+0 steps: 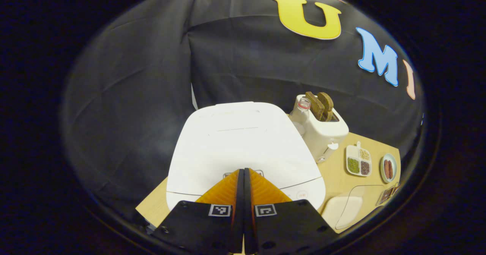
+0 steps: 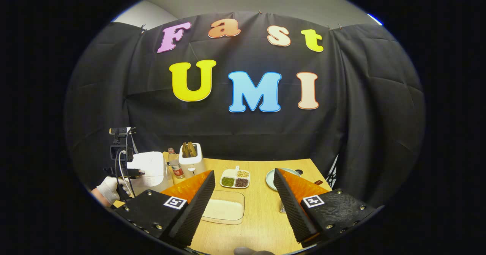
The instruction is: Close the left gripper, press the button to open the rice cooker; take a wooden spoon from the chopstick holder with the right hand, scoop a spoonful of rice and pour it into the rice cooker, then put the wooden spoon back into the chopstick holder.
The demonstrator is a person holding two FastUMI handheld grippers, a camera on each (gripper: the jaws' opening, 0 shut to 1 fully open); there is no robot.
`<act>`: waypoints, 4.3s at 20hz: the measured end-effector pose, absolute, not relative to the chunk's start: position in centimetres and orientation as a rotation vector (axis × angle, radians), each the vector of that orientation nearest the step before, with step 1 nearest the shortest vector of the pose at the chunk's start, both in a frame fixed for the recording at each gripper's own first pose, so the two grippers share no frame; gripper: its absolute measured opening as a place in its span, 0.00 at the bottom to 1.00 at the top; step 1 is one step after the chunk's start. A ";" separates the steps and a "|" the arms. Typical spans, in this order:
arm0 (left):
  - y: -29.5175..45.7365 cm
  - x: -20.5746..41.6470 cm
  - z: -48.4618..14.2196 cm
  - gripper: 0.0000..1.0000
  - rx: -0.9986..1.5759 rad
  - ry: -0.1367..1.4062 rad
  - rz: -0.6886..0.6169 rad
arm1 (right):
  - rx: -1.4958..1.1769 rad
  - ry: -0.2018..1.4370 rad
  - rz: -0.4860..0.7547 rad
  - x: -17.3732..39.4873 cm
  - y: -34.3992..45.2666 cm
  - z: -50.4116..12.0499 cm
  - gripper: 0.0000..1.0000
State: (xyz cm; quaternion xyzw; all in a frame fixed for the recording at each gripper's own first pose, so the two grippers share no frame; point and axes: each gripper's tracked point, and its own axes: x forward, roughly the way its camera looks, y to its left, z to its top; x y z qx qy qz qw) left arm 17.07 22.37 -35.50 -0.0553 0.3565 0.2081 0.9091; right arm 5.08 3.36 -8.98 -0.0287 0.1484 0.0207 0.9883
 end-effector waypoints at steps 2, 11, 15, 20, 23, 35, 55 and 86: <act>22.6 17.4 -33.6 0.09 -0.097 0.661 0.446 | -0.051 0.278 0.037 5.1 3.1 -8.7 0.95; 19.6 16.2 -14.8 0.12 0.061 0.199 0.419 | -0.112 0.159 -0.007 4.3 1.6 -6.8 0.95; 14.6 11.4 -9.8 0.11 0.042 0.112 0.330 | -0.094 0.143 -0.040 4.0 0.0 -6.9 0.95; 10.5 4.7 -7.1 0.42 0.037 0.033 0.250 | -0.052 0.159 -0.100 3.5 -2.3 -8.8 0.95; 7.6 1.9 -7.1 0.77 0.036 0.019 0.151 | -0.028 0.165 -0.131 2.9 -3.5 -10.2 0.95; 3.1 -1.7 -4.8 1.00 0.012 -0.031 0.096 | 0.055 0.289 -0.190 2.9 -9.0 -20.7 0.95; -1.0 3.5 -7.0 1.00 0.032 0.096 0.215 | 0.198 0.492 -0.275 21.7 -21.5 -37.7 0.96; 1.3 4.9 -6.8 0.98 0.108 0.085 0.256 | 0.131 0.380 -0.174 25.2 -18.8 -28.2 0.17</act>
